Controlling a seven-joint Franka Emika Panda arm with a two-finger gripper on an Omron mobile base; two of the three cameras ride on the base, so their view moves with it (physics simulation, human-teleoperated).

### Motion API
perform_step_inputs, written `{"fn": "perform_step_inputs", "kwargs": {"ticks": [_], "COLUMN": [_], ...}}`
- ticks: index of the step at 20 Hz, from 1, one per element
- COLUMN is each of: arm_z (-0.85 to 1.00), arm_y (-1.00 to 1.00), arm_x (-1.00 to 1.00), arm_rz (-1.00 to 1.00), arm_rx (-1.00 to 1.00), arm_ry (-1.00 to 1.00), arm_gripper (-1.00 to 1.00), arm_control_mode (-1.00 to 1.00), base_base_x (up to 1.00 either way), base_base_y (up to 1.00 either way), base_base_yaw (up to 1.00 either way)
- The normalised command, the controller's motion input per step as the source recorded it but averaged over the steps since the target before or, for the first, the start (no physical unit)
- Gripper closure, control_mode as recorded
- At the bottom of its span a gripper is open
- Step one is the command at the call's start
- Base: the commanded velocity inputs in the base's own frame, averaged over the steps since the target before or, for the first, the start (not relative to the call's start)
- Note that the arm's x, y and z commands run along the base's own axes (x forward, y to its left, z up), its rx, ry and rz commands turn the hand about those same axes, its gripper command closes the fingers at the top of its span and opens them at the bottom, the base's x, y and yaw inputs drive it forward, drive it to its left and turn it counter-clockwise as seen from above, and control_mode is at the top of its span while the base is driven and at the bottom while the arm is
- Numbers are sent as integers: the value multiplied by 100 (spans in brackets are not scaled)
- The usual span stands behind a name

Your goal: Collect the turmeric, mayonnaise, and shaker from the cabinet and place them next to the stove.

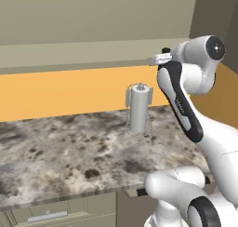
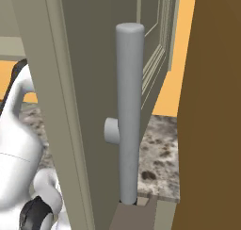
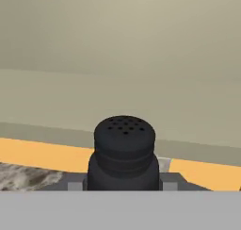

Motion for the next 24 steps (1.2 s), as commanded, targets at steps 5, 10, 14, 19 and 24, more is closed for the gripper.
{"fn": "perform_step_inputs", "kwargs": {"ticks": [5, 10, 14, 19, 24], "arm_z": [-23, -24, 0, 0, 0], "arm_y": [52, 49, 0, 0, 0], "arm_x": [-100, -100, 0, 0, 0], "arm_rz": [6, 7, 0, 0, 0], "arm_rx": [0, 0, 0, 0, 0], "arm_ry": [-1, -1, 0, 0, 0], "arm_gripper": [100, 100, 100, 100, 100], "arm_control_mode": [-100, -100, 100, 100, 100], "base_base_x": [0, 0, -100, -100, -84], "base_base_y": [0, 0, 49, 62, 77], "base_base_yaw": [0, 0, 8, 15, 30]}}
